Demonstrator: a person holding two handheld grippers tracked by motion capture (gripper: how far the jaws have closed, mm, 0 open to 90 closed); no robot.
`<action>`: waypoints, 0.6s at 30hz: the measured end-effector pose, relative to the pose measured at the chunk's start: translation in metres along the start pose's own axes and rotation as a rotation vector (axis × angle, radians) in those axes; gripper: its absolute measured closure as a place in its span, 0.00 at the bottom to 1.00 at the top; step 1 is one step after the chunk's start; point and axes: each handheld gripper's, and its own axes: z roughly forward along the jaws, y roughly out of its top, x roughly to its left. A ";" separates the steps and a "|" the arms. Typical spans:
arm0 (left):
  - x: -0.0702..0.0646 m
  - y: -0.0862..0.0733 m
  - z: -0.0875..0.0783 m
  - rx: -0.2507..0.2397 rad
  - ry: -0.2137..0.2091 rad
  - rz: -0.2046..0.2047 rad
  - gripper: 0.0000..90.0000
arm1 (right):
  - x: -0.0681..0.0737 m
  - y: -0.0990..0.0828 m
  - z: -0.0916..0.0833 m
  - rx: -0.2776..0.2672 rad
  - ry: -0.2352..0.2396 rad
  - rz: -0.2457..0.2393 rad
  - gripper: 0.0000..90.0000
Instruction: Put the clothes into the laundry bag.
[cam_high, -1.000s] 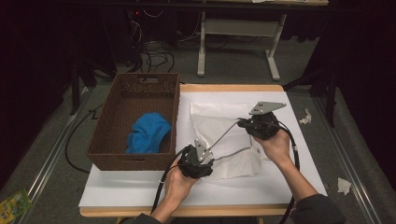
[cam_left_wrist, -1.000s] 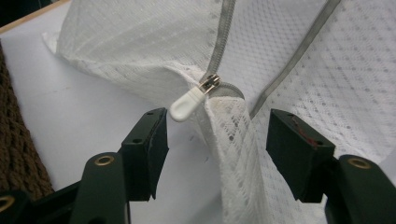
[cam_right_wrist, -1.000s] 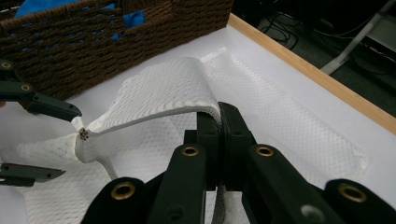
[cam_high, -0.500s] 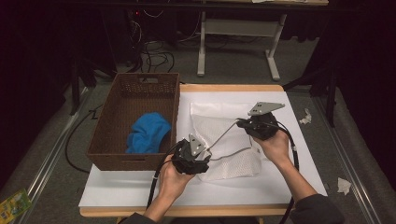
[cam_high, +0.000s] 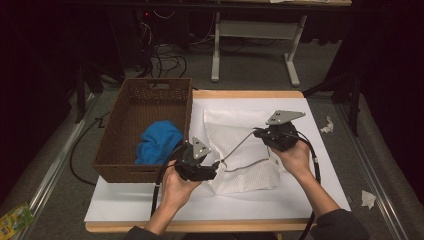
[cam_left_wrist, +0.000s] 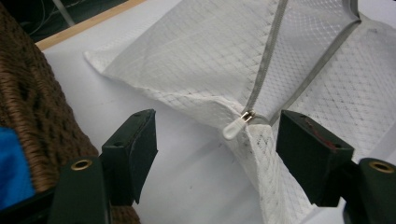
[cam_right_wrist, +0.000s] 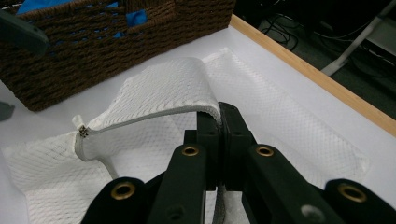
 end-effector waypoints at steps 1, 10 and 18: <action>0.002 0.000 -0.001 0.002 0.002 -0.001 0.32 | 0.000 0.000 0.000 0.006 0.001 0.002 0.99; 0.011 0.004 -0.009 0.020 0.036 -0.003 0.30 | 0.002 0.007 -0.002 0.001 0.004 -0.012 0.99; 0.028 0.009 -0.015 0.025 0.038 -0.083 0.29 | 0.002 0.002 0.002 0.003 0.009 -0.008 0.99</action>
